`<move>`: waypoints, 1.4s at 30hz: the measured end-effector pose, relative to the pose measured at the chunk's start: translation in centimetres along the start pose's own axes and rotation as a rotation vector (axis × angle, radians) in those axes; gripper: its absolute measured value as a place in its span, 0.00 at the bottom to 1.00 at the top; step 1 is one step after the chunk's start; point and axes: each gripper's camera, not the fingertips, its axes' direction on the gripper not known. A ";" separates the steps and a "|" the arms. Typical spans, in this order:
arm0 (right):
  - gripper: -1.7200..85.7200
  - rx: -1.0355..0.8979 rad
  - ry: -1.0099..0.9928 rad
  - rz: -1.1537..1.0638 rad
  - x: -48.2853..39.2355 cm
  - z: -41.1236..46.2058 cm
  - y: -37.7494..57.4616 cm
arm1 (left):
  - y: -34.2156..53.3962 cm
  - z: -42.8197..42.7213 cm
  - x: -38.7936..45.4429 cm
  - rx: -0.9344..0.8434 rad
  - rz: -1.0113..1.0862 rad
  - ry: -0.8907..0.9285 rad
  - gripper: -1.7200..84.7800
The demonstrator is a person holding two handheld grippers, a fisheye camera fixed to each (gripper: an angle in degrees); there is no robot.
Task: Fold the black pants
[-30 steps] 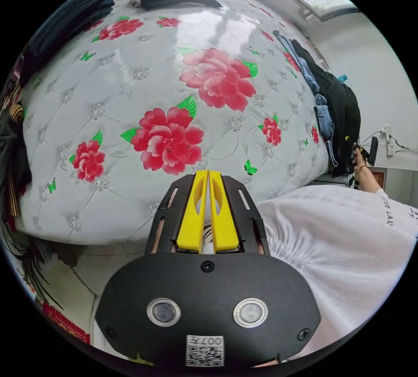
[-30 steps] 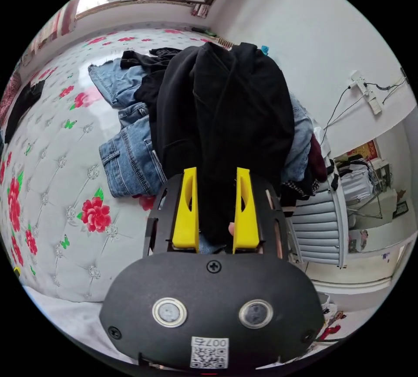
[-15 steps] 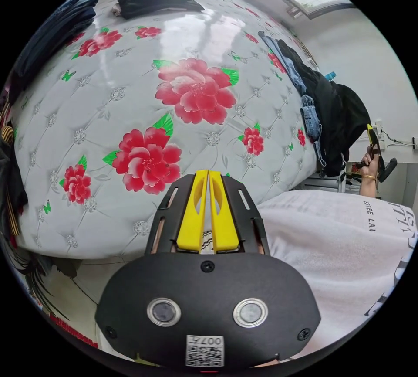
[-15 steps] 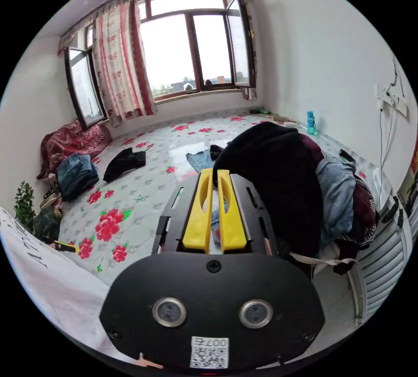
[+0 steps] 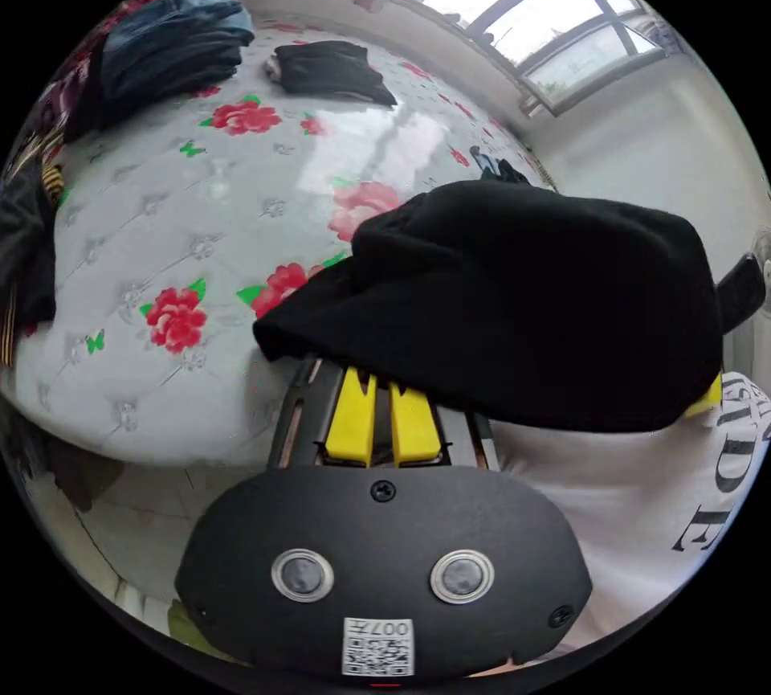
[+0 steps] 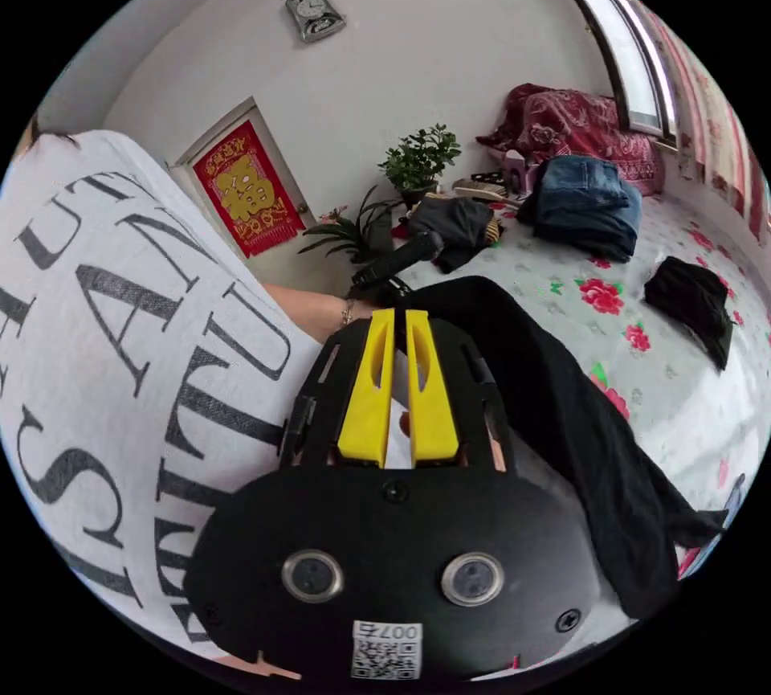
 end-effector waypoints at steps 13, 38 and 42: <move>0.07 0.109 0.324 0.781 14.4 -4.5 14.0 | 7.5 -5.1 -7.0 0.084 -0.303 -0.061 0.09; 0.12 -0.243 0.776 1.220 38.9 -3.5 18.4 | -10.5 -6.0 -5.3 0.158 -0.379 -0.827 0.03; 0.08 -0.243 0.814 1.253 38.4 -4.0 18.4 | -5.4 -4.1 -3.2 0.019 -0.320 -0.857 0.03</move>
